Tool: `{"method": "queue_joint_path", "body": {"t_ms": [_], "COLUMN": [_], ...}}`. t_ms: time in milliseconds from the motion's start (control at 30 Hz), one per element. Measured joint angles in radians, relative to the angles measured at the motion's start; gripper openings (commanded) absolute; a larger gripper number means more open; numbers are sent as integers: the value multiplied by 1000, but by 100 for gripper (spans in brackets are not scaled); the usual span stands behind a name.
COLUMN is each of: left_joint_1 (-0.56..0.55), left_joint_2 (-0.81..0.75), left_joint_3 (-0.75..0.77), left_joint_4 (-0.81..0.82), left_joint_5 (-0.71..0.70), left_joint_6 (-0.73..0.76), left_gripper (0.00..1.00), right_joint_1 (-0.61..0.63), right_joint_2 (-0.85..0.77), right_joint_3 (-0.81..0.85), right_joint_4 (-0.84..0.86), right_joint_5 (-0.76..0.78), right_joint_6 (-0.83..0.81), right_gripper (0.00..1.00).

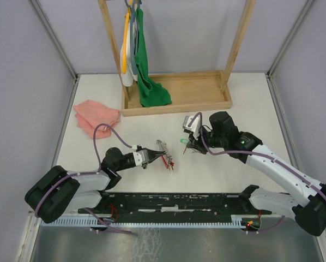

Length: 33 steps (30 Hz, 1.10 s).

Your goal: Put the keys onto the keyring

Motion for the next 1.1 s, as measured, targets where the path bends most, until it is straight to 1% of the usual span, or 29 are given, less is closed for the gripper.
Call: {"method": "queue_joint_path", "body": {"t_ms": [133, 267, 367, 500, 633, 733, 1100], "left_joint_1": [0, 0, 0, 0, 0, 0, 0], "left_joint_2": [-2, -3, -4, -5, 13, 54, 130], "left_joint_3": [0, 0, 0, 0, 0, -6, -39], "left_joint_4": [-1, -9, -18, -22, -9, 18, 79], "left_joint_5": [21, 40, 51, 63, 62, 60, 34], "left_joint_6": [11, 30, 37, 47, 46, 45, 21], "left_gripper": [3, 3, 3, 3, 3, 3, 3], "right_joint_1": [6, 10, 17, 53, 89, 115, 143], "right_joint_2": [-3, -22, -16, 21, 72, 115, 149], "right_joint_3": [-11, -57, -84, -131, -158, -193, -283], "right_joint_4": [25, 62, 101, 204, 282, 349, 537], "right_joint_5": [-61, -143, -185, -212, -214, -208, -191], "right_joint_6": [-125, -267, -333, -397, -422, -434, -422], "right_gripper": [1, 1, 1, 0, 1, 1, 1]}}
